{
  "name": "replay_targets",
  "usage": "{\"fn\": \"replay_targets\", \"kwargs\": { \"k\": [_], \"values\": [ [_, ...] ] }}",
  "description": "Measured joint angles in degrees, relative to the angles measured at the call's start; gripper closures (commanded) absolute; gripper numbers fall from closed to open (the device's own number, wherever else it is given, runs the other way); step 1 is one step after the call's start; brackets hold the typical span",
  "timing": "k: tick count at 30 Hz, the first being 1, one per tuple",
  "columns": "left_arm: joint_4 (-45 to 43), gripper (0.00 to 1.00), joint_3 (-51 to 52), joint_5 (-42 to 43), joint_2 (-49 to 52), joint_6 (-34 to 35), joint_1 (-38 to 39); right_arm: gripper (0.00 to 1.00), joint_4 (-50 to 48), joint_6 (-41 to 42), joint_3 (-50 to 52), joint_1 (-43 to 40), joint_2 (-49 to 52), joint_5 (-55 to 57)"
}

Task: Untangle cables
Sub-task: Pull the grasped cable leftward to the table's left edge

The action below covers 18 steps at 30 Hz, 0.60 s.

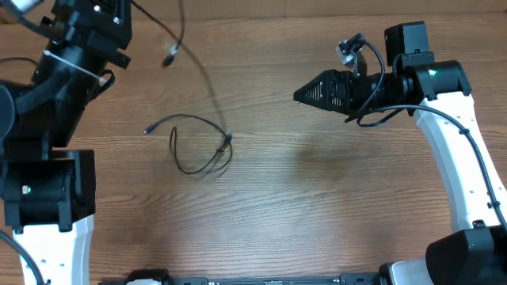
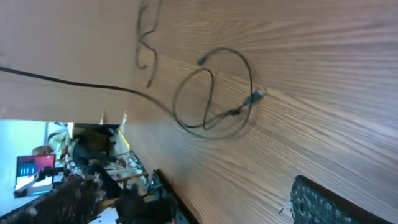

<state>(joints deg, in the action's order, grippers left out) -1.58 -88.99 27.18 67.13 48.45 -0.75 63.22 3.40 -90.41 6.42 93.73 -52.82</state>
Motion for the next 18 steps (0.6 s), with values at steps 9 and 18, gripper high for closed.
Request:
{"fn": "replay_targets", "kwargs": {
  "k": [9,18],
  "values": [
    [-18.03,0.96,-1.29,-2.60,1.79,19.47,-4.22,0.03,-3.21,3.80,5.64,4.46,0.42,8.98],
    [-1.77,0.96,-7.58,2.78,1.11,18.38,-27.65,0.02,-8.11,4.48,9.46,11.63,1.05,13.79]
  ]
}}
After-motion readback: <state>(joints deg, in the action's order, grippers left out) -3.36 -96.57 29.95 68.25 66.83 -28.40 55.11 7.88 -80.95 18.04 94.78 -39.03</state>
